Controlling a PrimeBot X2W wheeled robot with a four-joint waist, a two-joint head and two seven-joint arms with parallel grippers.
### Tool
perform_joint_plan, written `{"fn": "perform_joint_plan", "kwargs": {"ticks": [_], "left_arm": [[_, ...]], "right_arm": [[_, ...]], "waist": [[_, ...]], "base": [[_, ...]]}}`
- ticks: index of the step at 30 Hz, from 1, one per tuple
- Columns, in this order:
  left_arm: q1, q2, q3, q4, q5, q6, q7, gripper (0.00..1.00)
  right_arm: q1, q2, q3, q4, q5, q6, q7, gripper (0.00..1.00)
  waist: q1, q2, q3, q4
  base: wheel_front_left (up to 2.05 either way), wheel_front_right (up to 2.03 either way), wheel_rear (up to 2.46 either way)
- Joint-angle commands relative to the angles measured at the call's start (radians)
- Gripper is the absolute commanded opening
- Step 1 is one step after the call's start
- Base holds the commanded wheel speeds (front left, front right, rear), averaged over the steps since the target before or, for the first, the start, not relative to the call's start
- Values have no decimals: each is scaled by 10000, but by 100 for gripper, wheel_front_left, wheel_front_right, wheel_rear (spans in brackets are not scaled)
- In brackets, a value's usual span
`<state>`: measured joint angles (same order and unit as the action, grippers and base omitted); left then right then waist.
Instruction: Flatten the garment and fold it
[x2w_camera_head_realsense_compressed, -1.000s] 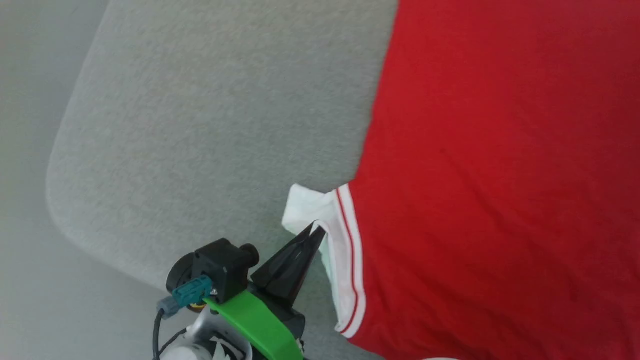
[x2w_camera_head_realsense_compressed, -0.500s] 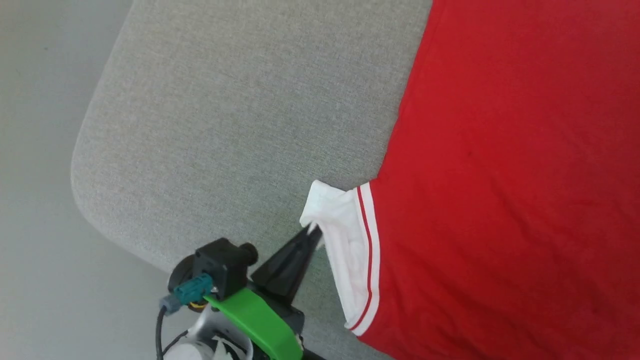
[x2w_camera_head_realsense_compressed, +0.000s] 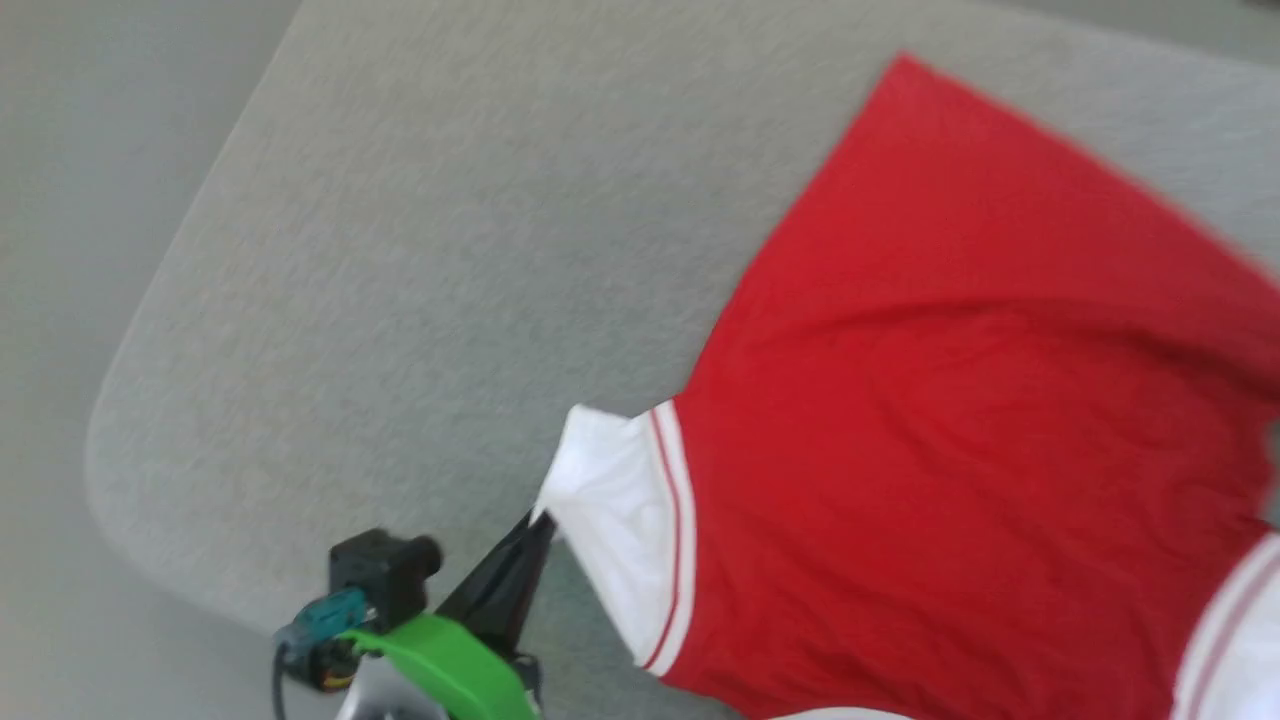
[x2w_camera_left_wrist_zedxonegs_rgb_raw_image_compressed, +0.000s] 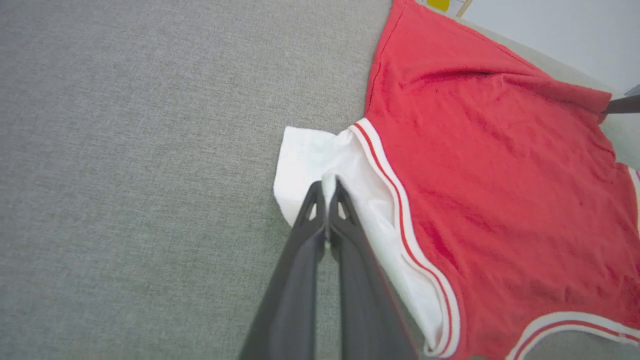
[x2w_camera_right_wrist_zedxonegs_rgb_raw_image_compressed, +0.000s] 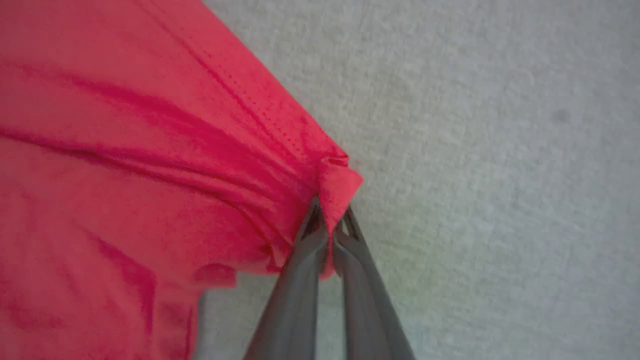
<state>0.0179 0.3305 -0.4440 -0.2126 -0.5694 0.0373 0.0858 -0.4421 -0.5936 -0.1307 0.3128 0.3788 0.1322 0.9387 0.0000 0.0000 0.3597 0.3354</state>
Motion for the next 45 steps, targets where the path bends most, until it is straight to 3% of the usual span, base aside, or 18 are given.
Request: {"fn": "perform_joint_plan", "kwargs": {"ticks": [1, 11, 18, 19, 20, 24, 30, 38, 45], "left_arm": [[167, 97, 118, 91, -115, 84, -103, 0], [646, 137, 517, 453, -424, 306, -467, 0], [535, 154, 523, 336, -435, 330, -461, 0], [492, 158, 511, 296, -423, 328, -449, 0], [458, 163, 504, 267, -414, 326, -439, 0], [309, 223, 439, 54, -271, 354, -382, 0], [-4, 133, 199, -552, -98, 385, -220, 0], [-579, -216, -329, -1116, 112, 256, -121, 0], [-930, -568, -702, -1060, 144, 92, -219, 0]], "right_arm": [[917, 98, -51, -176, 0, -15, 306, 0], [4735, 1124, -1478, -4037, -212, -15, 1745, 0], [6192, 1889, -1820, -4900, -172, -15, 2356, 0], [6198, 1877, -1792, -4963, -218, -15, 2257, 13], [6156, 1856, -1769, -4983, -266, -15, 2164, 100], [5413, 1737, -1592, -5184, -151, -15, 1881, 100], [3104, 1099, -893, -5253, -25, -15, 1375, 100], [-12, 820, 694, -3341, -317, -15, 1440, 100], [-1552, 505, 1428, -1349, -1026, -15, 1389, 100]], "waist": [[0, 0, -1392, -1401], [0, 0, -2082, -2292], [0, 0, -1994, -2295], [0, 0, -1947, -2256], [0, 0, -1921, -2229], [0, 0, -1748, -2049], [0, 0, -1201, -1549], [0, 0, -57, -539], [0, 0, 651, 201]], "base": [[0, 0, 0], [0, 0, 0], [0, 0, 0], [0, 0, 0], [0, 0, 0], [0, 0, 0], [0, 0, 0], [0, 0, 0], [0, 0, 0]]}}
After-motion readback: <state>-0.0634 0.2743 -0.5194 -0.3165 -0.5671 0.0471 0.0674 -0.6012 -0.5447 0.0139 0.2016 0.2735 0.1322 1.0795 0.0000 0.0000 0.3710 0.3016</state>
